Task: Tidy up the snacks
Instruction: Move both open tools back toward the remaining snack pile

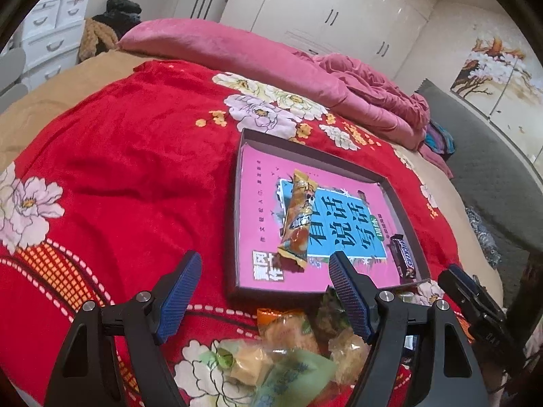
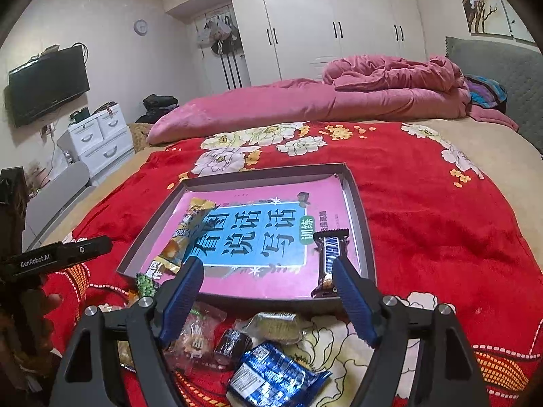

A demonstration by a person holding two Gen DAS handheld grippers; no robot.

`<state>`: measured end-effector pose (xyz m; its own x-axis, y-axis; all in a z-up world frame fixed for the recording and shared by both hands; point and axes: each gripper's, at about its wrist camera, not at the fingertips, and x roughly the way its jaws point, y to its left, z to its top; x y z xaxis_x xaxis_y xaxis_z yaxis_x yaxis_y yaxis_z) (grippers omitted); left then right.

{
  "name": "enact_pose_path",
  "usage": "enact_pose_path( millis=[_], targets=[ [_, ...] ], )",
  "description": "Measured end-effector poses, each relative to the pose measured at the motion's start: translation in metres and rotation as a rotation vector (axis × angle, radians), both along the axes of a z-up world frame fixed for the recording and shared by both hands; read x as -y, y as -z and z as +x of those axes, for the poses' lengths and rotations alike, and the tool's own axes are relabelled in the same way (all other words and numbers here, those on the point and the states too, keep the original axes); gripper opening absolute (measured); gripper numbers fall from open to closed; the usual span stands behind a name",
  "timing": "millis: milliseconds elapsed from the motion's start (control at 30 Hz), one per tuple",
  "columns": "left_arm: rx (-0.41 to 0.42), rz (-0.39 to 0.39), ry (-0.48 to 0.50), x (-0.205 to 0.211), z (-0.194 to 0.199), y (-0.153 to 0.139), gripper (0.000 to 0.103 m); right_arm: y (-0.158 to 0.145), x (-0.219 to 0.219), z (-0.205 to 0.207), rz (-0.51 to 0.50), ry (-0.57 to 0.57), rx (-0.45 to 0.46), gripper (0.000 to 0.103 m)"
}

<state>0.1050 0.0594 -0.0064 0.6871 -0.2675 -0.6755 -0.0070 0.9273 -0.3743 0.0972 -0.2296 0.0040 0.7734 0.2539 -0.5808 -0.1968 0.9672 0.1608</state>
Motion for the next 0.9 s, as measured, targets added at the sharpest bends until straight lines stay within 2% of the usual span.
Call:
enact_pose_path(
  millis=[567,900],
  targets=[
    [-0.055,0.019,-0.012,-0.003,-0.012,0.005,0.079,0.001,-0.014,-0.016,-0.018,-0.041,-0.017,0.078],
    [-0.092,0.013,-0.017,-0.009,-0.018,0.009,0.079,0.007,-0.042,-0.029,-0.052,-0.124,-0.041,0.078]
  ],
)
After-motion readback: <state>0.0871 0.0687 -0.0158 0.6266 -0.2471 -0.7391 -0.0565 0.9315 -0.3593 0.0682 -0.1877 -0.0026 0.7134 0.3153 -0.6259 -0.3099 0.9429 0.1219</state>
